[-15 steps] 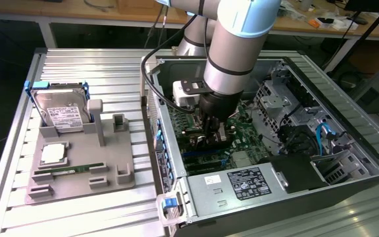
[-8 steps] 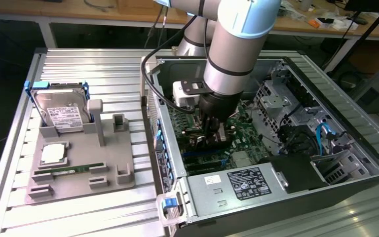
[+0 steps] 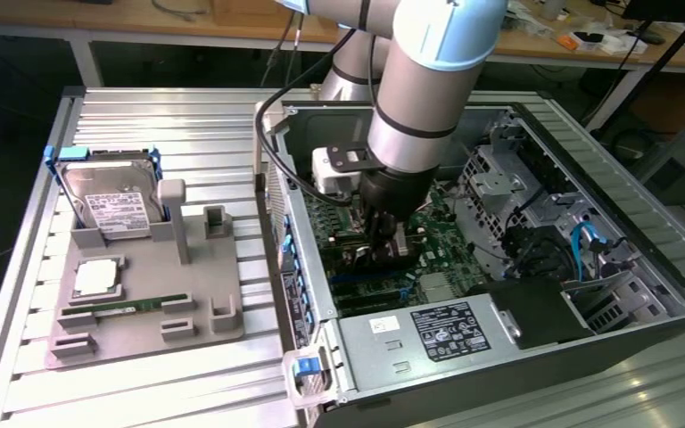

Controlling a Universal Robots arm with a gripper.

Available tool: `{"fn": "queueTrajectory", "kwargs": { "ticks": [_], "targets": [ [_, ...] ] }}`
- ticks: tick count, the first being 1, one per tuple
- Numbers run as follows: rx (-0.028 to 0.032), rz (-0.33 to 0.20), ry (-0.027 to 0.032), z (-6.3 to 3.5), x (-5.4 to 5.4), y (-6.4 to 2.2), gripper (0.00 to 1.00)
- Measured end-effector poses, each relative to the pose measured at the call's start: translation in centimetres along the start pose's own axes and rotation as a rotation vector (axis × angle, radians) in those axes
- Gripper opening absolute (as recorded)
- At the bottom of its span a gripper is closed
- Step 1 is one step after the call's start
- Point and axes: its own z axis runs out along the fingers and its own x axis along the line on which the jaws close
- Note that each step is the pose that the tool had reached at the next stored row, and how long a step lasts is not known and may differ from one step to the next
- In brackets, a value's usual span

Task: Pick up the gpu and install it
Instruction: 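Insert the gpu into the slot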

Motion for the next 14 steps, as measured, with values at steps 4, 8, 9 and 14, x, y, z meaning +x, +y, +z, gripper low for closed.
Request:
{"fn": "queueTrajectory", "kwargs": {
  "ticks": [4,8,9,14],
  "targets": [
    [0.0000,0.000,0.0000,0.23,-0.01,0.00,0.27],
    [-0.0001,0.000,0.0002,0.50,-0.01,0.01,0.27],
    [-0.0001,0.000,0.0000,0.52,-0.01,0.01,0.27],
    [-0.0001,0.000,-0.0002,0.67,-0.02,0.02,0.27]
  ]
}}
